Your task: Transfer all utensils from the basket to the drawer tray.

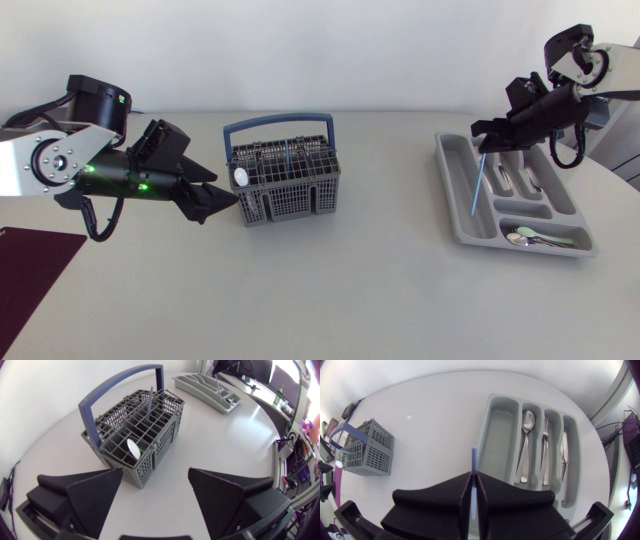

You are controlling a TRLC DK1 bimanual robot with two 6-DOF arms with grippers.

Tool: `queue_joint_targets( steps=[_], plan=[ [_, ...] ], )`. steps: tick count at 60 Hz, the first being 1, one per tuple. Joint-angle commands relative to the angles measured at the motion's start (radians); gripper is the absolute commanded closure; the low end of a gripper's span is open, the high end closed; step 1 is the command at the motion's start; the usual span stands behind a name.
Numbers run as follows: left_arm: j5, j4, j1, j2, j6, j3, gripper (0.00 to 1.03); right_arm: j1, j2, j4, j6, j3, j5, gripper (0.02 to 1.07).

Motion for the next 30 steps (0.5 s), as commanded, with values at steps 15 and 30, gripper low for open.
queue_joint_targets(
  steps=[15,30],
  plan=[
    [0.001,0.007,0.013,-0.013,0.034,0.011,0.12,-0.016,0.185,0.022,0.027,0.042,0.014,1.0],
    [0.001,0.038,0.042,-0.016,0.03,0.001,0.12,-0.016,0.214,0.074,0.048,0.042,0.058,0.86]
  ],
)
